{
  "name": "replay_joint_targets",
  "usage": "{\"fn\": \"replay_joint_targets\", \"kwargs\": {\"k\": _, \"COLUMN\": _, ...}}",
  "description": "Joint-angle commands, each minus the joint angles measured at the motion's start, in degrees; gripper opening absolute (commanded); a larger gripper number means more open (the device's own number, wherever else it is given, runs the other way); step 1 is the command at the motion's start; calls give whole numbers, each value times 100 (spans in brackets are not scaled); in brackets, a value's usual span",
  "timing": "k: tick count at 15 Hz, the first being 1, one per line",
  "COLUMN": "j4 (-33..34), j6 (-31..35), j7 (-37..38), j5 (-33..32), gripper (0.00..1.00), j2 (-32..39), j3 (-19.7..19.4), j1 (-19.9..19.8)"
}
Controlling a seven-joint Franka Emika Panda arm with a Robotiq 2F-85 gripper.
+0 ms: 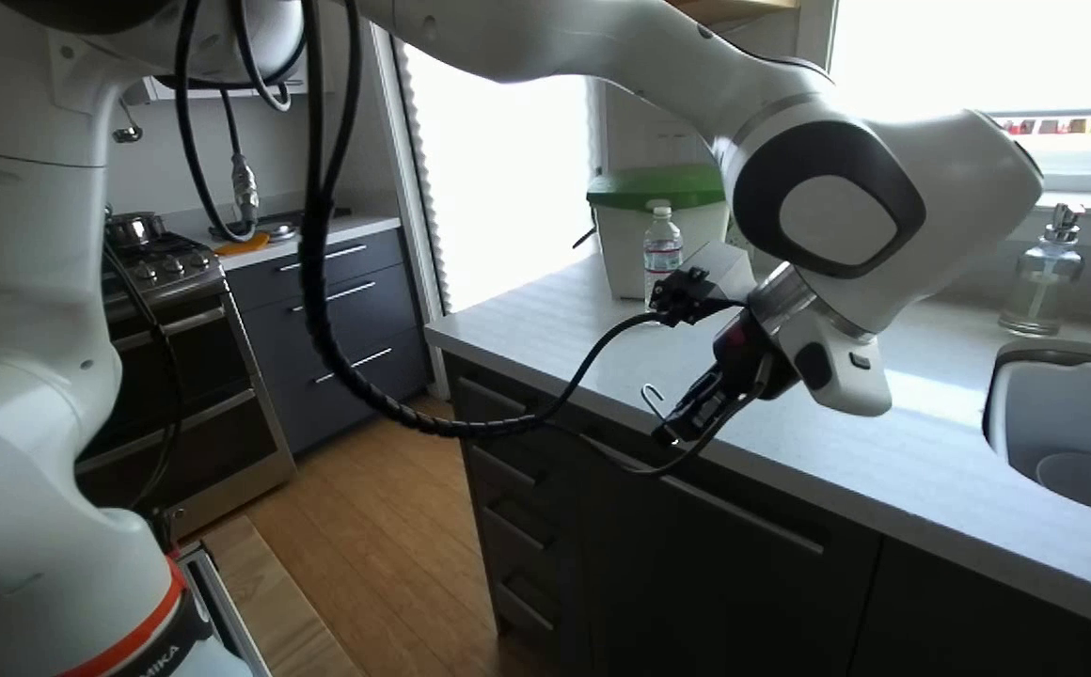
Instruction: Hang the object on the cupboard to the cupboard door
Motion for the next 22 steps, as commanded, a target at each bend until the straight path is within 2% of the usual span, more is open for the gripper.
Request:
{"fn": "replay_joint_targets", "kwargs": {"k": 1, "j4": -217, "j6": -325, "j7": -254, "j5": 290, "gripper": 1, "j2": 84, "j3": -159, "j1": -234}}
{"fn": "replay_joint_targets", "kwargs": {"k": 9, "j4": -36, "j6": -803, "j7": -775, "j5": 1209, "gripper": 1, "j2": 1117, "j3": -126, "j1": -705}}
{"fn": "replay_joint_targets", "kwargs": {"k": 14, "j4": 293, "j6": -1167, "j7": -854, "j5": 1759, "gripper": 1, "j2": 1864, "j3": -58, "j1": -819}}
{"fn": "replay_joint_targets", "kwargs": {"k": 15, "j4": 354, "j6": -1169, "j7": -805, "j5": 1832, "gripper": 1, "j2": 1946, "j3": -73, "j1": -800}}
{"fn": "replay_joint_targets", "kwargs": {"k": 16, "j4": 48, "j6": -967, "j7": -834, "j5": 1652, "gripper": 4, "j2": 1661, "j3": -199, "j1": -621}}
{"fn": "replay_joint_targets", "kwargs": {"k": 22, "j4": 257, "j6": -1047, "j7": -832, "j5": 1749, "gripper": 4, "j2": 1887, "j3": -178, "j1": -636}}
